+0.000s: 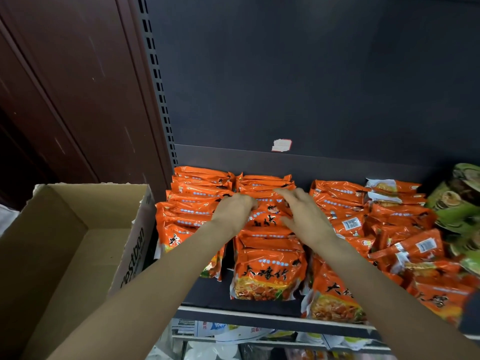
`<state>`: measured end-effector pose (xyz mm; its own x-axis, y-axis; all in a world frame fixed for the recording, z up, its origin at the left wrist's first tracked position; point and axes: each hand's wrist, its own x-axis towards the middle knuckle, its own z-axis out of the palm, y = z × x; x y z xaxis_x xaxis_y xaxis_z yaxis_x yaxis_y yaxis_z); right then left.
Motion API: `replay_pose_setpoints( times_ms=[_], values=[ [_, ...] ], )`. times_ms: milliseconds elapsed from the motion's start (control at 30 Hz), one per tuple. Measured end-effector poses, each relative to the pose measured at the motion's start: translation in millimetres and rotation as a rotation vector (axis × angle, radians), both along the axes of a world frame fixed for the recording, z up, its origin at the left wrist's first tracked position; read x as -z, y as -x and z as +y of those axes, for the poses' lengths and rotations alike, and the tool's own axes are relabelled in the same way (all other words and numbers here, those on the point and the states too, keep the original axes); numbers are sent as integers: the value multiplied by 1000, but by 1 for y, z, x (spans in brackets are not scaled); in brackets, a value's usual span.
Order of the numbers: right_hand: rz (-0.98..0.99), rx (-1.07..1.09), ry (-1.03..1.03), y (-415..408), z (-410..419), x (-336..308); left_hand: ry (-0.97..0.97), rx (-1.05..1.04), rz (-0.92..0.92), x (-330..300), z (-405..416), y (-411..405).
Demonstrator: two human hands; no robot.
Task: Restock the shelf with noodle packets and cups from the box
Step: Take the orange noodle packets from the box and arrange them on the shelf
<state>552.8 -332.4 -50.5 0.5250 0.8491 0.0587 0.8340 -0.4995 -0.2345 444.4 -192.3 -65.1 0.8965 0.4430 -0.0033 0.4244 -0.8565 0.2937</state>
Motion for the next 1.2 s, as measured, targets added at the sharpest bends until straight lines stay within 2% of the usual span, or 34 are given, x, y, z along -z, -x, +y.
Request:
replay_pose_setpoints(
  times_ms=[67,200,333,433,500,600,700,800,933,1067,1200],
  values=[
    [-22,-69,-34,1,-3,-1,-49,73,-15,-1,-5,-5],
    [84,74,-68,-7,-10,6,89,61,-145,1,-2,-7],
    [132,99,-6,-11,-12,14,21,117,45,0,6,5],
    [43,71,59,-8,-14,16,14,163,132,2,10,14],
    [-67,30,30,-7,-18,14,22,175,71,3,11,20],
    [13,-67,19,-3,-22,11,37,211,-6,4,12,31],
    [54,-146,143,3,-19,10,51,255,-3,4,9,41],
    [52,-161,160,10,-21,8,81,290,-55,4,-1,51],
    [49,-203,180,27,-33,5,-129,338,80,12,-13,65],
    [1,-149,247,46,-40,6,-257,363,77,20,-22,79],
    [-54,-99,211,64,-47,8,-240,413,99,28,-32,94]
  ],
)
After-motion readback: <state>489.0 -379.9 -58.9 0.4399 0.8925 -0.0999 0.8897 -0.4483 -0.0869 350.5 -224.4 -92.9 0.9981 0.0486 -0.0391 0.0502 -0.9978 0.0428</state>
